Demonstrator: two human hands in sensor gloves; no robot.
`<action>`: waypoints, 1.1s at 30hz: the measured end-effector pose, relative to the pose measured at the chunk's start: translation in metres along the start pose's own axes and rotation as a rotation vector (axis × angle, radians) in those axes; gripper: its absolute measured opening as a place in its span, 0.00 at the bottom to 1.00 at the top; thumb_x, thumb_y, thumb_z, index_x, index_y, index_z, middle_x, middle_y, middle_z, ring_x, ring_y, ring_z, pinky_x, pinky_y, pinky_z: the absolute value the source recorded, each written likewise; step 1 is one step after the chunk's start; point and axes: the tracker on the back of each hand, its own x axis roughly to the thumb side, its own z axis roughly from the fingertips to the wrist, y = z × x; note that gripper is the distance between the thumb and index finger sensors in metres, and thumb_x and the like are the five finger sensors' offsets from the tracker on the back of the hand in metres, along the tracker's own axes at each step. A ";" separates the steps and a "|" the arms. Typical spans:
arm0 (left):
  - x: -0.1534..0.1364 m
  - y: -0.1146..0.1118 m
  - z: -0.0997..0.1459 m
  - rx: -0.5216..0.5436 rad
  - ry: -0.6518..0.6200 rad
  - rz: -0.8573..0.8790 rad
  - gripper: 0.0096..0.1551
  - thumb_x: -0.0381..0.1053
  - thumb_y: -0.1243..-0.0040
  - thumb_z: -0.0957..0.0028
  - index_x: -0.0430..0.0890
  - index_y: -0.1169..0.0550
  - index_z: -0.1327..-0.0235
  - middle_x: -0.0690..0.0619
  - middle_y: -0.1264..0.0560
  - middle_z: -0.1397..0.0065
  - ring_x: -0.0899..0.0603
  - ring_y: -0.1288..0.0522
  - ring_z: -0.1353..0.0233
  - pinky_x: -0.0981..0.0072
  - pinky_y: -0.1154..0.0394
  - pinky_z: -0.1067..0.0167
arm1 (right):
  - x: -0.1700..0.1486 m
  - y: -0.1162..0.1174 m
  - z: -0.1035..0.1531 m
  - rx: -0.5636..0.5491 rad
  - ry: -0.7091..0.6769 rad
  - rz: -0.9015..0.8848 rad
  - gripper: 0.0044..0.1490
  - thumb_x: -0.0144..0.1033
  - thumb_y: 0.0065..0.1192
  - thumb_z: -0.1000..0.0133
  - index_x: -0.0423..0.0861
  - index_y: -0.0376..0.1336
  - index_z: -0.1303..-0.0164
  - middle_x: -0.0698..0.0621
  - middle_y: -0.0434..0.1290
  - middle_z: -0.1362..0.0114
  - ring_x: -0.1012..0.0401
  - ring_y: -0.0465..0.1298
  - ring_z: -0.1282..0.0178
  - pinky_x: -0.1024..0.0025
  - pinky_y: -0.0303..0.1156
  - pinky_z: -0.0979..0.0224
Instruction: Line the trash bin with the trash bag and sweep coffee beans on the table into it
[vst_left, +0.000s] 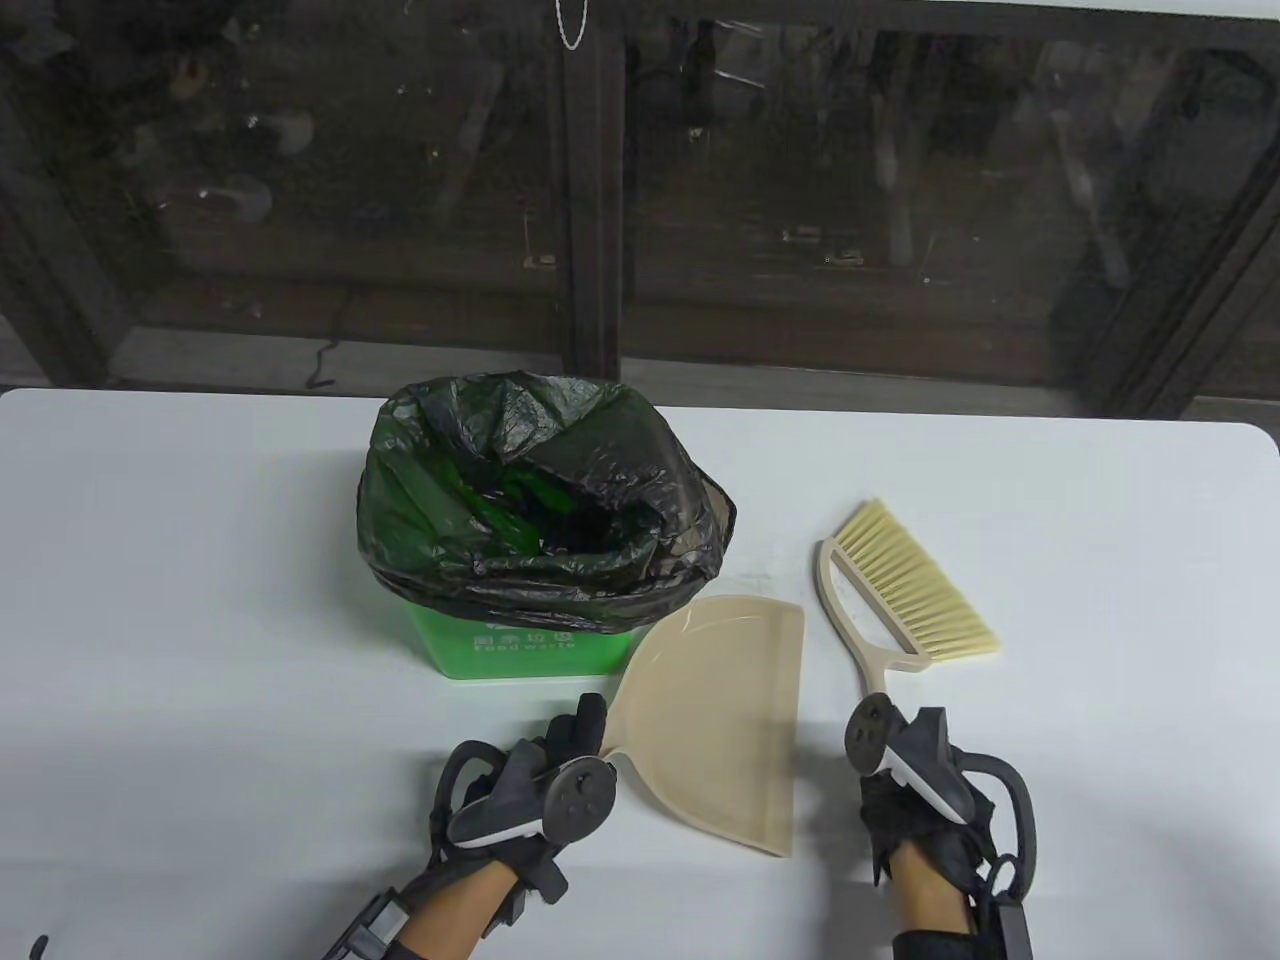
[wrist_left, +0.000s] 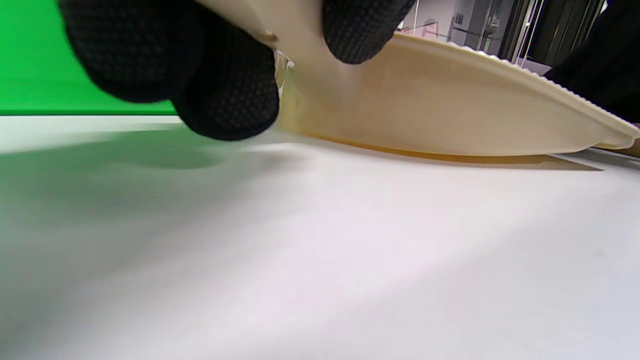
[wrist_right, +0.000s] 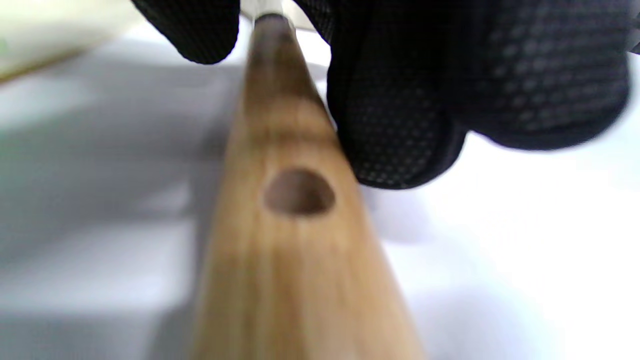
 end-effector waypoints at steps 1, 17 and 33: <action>0.000 0.000 0.000 -0.001 0.001 -0.002 0.39 0.46 0.51 0.24 0.23 0.47 0.14 0.31 0.32 0.24 0.36 0.17 0.47 0.48 0.21 0.51 | -0.002 -0.002 0.001 -0.020 -0.005 -0.035 0.45 0.50 0.52 0.40 0.29 0.50 0.26 0.38 0.79 0.47 0.53 0.84 0.63 0.61 0.82 0.67; -0.031 0.029 0.017 -0.007 0.038 0.218 0.47 0.61 0.59 0.24 0.26 0.48 0.10 0.22 0.43 0.17 0.18 0.31 0.29 0.17 0.40 0.35 | 0.007 -0.017 0.016 -0.137 -0.119 -0.133 0.44 0.51 0.51 0.40 0.30 0.50 0.26 0.37 0.78 0.45 0.52 0.83 0.61 0.59 0.81 0.65; -0.077 0.082 0.081 0.221 -0.110 -0.046 0.45 0.62 0.60 0.25 0.32 0.48 0.09 0.28 0.47 0.13 0.18 0.40 0.20 0.17 0.51 0.30 | 0.062 -0.059 0.060 -0.460 -0.424 -0.107 0.44 0.55 0.50 0.41 0.35 0.52 0.25 0.34 0.72 0.35 0.46 0.79 0.47 0.49 0.78 0.52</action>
